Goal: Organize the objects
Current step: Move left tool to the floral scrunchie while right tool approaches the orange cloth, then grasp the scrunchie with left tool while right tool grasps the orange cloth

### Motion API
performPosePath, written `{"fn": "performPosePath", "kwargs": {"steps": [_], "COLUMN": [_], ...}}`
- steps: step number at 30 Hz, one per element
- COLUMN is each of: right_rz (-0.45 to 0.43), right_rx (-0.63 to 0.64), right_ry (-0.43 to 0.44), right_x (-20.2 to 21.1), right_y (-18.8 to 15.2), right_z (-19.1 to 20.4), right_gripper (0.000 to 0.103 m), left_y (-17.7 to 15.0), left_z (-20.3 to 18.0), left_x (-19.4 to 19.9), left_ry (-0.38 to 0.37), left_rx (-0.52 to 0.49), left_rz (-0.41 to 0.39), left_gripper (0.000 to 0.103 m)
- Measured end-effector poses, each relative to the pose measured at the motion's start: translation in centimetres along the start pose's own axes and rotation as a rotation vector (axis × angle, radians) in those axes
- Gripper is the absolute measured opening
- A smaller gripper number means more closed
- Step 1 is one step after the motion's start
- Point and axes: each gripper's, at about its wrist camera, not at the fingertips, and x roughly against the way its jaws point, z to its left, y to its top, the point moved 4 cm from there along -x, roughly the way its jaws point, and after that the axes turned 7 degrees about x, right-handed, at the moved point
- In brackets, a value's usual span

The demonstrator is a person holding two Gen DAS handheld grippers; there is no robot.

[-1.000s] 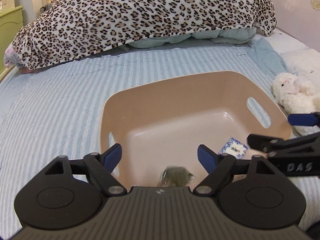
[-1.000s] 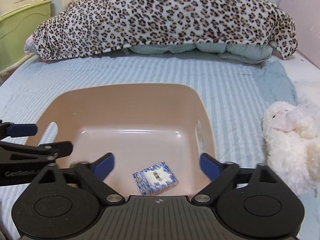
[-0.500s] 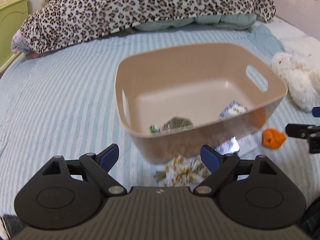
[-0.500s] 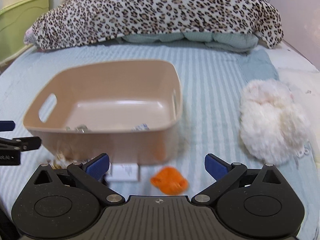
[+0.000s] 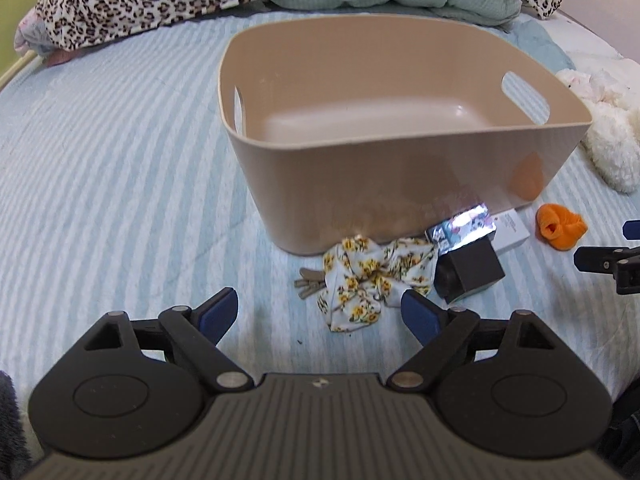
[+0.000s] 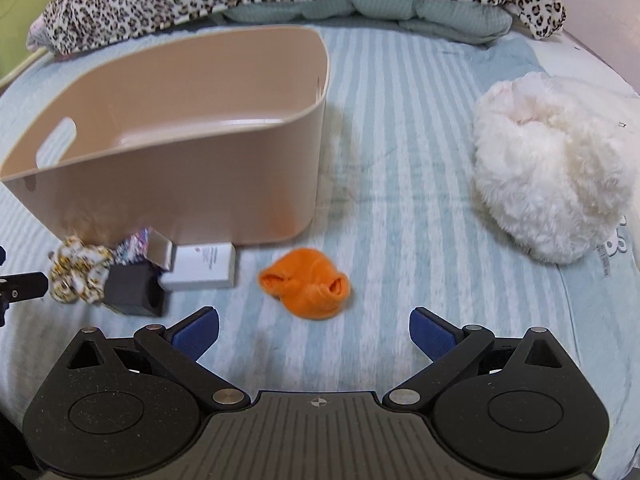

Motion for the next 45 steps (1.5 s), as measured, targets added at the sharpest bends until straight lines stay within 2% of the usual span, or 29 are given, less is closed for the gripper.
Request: {"fn": "performPosePath", "kwargs": {"steps": [9,14,17,19,20,22,24,25,27,29,31,33,35,45], "right_rz": [0.036,0.058,0.063,0.074,0.076,0.065,0.049,0.042,0.033,0.026,0.020,0.017,0.009,-0.059], "right_rx": [0.037,0.074,0.045,0.013,-0.001,-0.016,-0.022,-0.025,-0.033,-0.039,-0.043,-0.045,-0.053,-0.046], "right_ry": [0.011,-0.027,-0.013,0.008,0.015,0.017,0.014,0.011,0.017,0.019,0.025,0.023,0.033,0.061], "right_x": [-2.6,-4.3,-4.9,-5.3,-5.4,-5.3,-5.0,-4.9,-4.7,-4.6,-4.4,-4.2,-3.7,-1.1], "right_y": [-0.1,0.2,0.4,0.3,0.3,0.2,0.2,0.2,0.2,0.2,0.2,0.1,-0.2,-0.5], "right_z": [0.7,1.3,1.1,0.9,0.8,0.5,0.4,0.4,0.3,0.2,0.2,0.2,0.2,0.9], "right_gripper": [0.103,0.103,0.100,0.096,0.094,0.089,0.076,0.073,0.054,0.046,0.035,0.018,0.009,0.007], "left_y": [-0.3,-0.2,-0.5,-0.7,-0.8,-1.0,-1.1,-1.1,-1.0,-1.1,-1.3,-1.7,-2.0,-2.2], "left_z": [0.2,0.3,0.3,0.1,0.0,0.0,0.2,0.3,0.7,0.9,1.1,0.7,0.8,0.9], "left_x": [-2.1,-3.3,-3.6,-3.5,-3.4,-3.2,-3.1,-3.1,-2.9,-2.8,-2.6,-2.3,-2.0,-0.5], "left_ry": [-0.050,-0.071,-0.057,-0.028,-0.020,-0.025,-0.037,-0.042,-0.048,-0.054,-0.067,-0.072,-0.080,-0.096], "left_rx": [0.053,0.116,0.142,0.125,0.115,0.104,0.111,0.117,0.125,0.124,0.121,0.114,0.113,0.104], "left_rz": [0.048,0.066,0.065,0.053,0.047,0.037,0.040,0.043,0.045,0.048,0.050,0.049,0.049,0.028], "left_gripper": [0.089,0.086,0.077,0.062,0.057,0.036,0.024,0.022,0.019,0.009,0.008,0.007,0.006,0.004]}}
